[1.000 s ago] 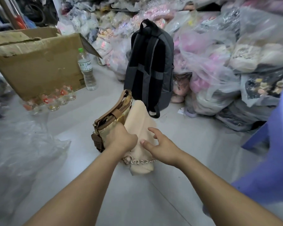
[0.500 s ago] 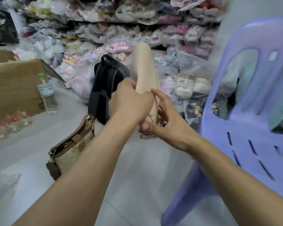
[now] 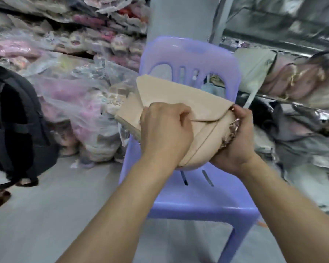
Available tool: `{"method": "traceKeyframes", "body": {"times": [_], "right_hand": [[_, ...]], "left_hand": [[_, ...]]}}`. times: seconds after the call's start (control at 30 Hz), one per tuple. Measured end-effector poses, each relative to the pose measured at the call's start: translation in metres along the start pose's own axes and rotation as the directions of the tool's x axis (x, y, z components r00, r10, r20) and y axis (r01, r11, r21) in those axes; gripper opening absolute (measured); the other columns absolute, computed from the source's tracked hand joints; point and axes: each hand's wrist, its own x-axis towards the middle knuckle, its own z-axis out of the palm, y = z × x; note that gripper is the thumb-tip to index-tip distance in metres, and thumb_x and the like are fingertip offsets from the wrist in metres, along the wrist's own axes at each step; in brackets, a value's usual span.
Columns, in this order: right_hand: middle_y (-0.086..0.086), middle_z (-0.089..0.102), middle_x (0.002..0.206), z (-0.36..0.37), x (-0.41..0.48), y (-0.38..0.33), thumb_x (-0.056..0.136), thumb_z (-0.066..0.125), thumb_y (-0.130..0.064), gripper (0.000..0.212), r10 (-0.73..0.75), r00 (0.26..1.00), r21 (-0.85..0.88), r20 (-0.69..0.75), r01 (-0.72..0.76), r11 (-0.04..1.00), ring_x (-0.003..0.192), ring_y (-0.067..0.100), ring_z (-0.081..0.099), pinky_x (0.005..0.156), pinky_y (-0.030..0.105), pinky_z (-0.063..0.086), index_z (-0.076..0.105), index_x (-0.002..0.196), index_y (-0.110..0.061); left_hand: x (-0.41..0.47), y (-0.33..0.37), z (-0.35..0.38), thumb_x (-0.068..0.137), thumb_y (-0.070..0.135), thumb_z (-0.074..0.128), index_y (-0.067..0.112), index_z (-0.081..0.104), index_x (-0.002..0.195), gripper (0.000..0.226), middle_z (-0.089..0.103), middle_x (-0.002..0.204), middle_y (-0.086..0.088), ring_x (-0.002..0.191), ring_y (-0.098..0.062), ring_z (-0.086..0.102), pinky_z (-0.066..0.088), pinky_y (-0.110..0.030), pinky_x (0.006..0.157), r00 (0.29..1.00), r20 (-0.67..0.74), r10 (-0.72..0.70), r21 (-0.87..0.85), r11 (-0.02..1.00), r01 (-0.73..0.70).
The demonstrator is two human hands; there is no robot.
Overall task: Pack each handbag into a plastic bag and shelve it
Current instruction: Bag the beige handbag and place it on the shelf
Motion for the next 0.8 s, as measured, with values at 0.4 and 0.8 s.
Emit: {"method": "traceKeyframes", "body": {"times": [0.4, 0.8], "right_hand": [[0.013, 0.064, 0.139, -0.070, -0.017, 0.012, 0.088, 0.046, -0.063, 0.074, 0.249, 0.953, 0.115, -0.174, -0.231, 0.966, 0.129, 0.033, 0.061, 0.117, 0.046, 0.036, 0.063, 0.140, -0.014], [0.006, 0.073, 0.104, -0.097, -0.021, 0.025, 0.097, 0.046, -0.029, 0.028, -0.353, 0.814, -0.883, -0.462, -0.383, 0.271, 0.101, 0.034, 0.064, 0.082, 0.039, 0.051, 0.071, 0.104, -0.017]], "left_hand": [[-0.032, 0.015, 0.067, 0.089, 0.041, 0.036, 0.027, 0.052, 0.145, 0.060, 0.038, 0.159, -0.005, 0.150, -0.030, 0.025, 0.014, -0.044, 0.123, 0.956, 0.287, -0.059, 0.240, 0.971, -0.012], [-0.048, 0.032, 0.101, 0.082, 0.027, 0.047, 0.025, 0.077, 0.102, 0.036, 0.078, 0.096, 0.001, 0.097, -0.025, 0.069, 0.047, -0.042, 0.099, 0.938, 0.347, -0.005, -0.035, 0.999, 0.018]]}}
